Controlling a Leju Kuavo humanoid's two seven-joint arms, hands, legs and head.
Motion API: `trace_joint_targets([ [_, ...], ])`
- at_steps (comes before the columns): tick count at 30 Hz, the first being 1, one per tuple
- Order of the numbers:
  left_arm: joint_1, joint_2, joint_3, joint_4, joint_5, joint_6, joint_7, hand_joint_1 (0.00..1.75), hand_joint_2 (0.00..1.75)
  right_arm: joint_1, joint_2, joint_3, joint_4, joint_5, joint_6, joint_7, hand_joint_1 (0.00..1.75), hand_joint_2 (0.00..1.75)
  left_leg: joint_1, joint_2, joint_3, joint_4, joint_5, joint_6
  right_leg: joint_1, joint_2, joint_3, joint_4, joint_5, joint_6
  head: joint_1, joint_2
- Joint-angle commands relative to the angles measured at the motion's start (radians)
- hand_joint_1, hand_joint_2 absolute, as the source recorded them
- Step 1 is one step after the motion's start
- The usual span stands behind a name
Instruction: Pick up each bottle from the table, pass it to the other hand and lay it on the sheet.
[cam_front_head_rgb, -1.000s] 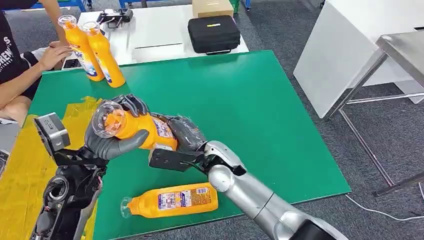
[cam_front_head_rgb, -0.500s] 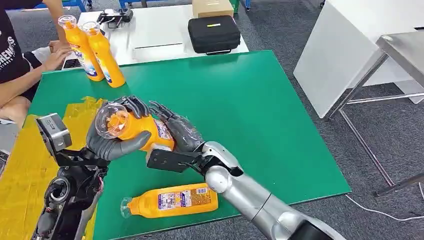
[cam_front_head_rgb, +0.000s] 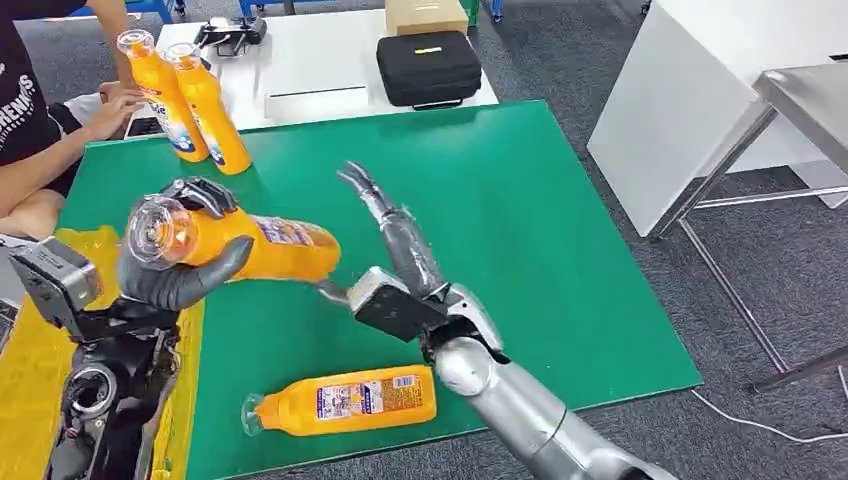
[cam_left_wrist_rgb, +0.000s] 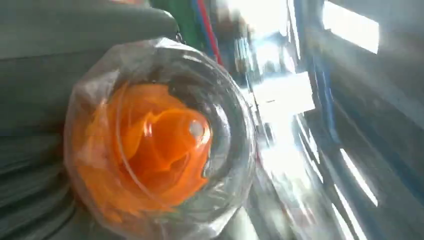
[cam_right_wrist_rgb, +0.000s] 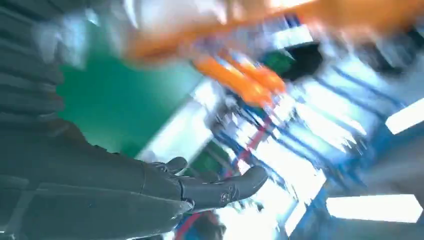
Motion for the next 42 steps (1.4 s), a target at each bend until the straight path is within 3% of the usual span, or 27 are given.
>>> trace_joint_targets([
  [1,-0.005,0.062,0.085,0.005,-0.349,0.176,0.013,1.75,1.75,0.119,-0.113,-0.11,-0.297,0.045,-0.077,-0.05,0.0,1.75,0.001,-0.001,0.008,0.0,-0.005,-0.002,0.001,0.004,0.01,-0.001,-0.005,-0.003,0.0,0.0],
  [3,-0.007,0.08,0.081,0.018,-0.634,0.273,0.068,1.75,1.75,0.132,-0.129,-0.112,-0.333,0.062,-0.096,-0.068,0.0,1.75,0.001,-0.002,0.002,0.0,-0.001,-0.001,0.0,0.001,0.003,-0.001,-0.002,-0.001,0.0,0.0],
  [7,-0.008,0.09,0.08,0.024,-0.708,0.28,0.088,1.75,1.75,0.138,-0.139,-0.11,-0.355,0.071,-0.1,-0.073,0.0,1.75,0.0,-0.001,0.002,0.0,-0.001,-0.001,0.0,0.002,0.002,-0.001,-0.001,-0.001,0.0,0.0],
  [12,-0.024,0.164,0.046,0.092,-1.285,0.236,0.22,1.75,1.75,0.164,-0.19,-0.101,-0.443,0.099,-0.095,-0.087,0.0,1.75,0.001,-0.002,0.004,0.0,-0.002,-0.002,0.0,0.002,0.005,-0.001,-0.003,-0.002,0.0,0.0],
  [14,-0.046,0.191,0.026,0.156,-1.389,0.187,0.226,1.75,1.75,0.176,-0.208,-0.101,-0.446,0.101,-0.094,-0.095,0.0,1.75,0.001,-0.001,0.005,-0.001,-0.002,-0.002,0.0,0.002,0.006,-0.002,-0.002,-0.002,0.001,0.0],
  [34,-0.049,0.192,0.026,0.169,-1.392,0.196,0.226,1.75,1.75,0.176,-0.209,-0.101,-0.445,0.1,-0.094,-0.099,0.0,1.75,0.001,-0.001,0.005,-0.001,-0.002,-0.002,0.0,0.003,0.006,-0.001,-0.003,-0.003,0.0,0.0],
  [35,-0.054,0.208,0.011,0.174,-1.45,0.166,0.235,1.75,1.75,0.172,-0.207,-0.099,-0.435,0.1,-0.093,-0.101,0.0,1.75,0.0,-0.001,0.003,0.0,-0.002,-0.001,0.0,0.002,0.003,-0.001,-0.002,-0.002,0.0,0.0],
  [36,-0.087,0.289,-0.071,0.207,-1.462,0.111,0.295,1.75,1.75,0.172,-0.215,-0.094,-0.43,0.102,-0.087,-0.099,0.0,1.75,0.001,-0.001,0.005,0.0,-0.003,-0.002,0.0,0.003,0.006,-0.001,-0.003,-0.003,0.001,0.0],
  [37,-0.124,0.307,-0.122,0.277,-1.462,0.083,0.295,1.75,1.75,0.174,-0.222,-0.094,-0.424,0.1,-0.084,-0.099,0.0,1.75,0.001,-0.001,0.003,0.0,-0.002,-0.002,0.0,0.003,0.003,-0.001,-0.002,-0.002,0.0,0.0],
  [40,-0.237,0.349,-0.261,0.451,-1.462,0.028,0.322,1.75,1.75,0.19,-0.231,-0.103,-0.416,0.1,-0.079,-0.102,0.0,1.75,0.001,-0.005,0.005,-0.001,-0.001,-0.002,0.001,-0.001,0.006,-0.002,-0.003,-0.003,0.001,0.0],
  [42,-0.289,0.302,-0.28,0.591,-1.462,0.017,0.268,1.75,1.75,0.206,-0.23,-0.11,-0.416,0.108,-0.07,-0.099,0.0,1.75,0.0,-0.007,0.004,-0.002,0.0,-0.002,0.0,-0.004,0.006,-0.002,-0.002,-0.002,0.0,0.0],
])
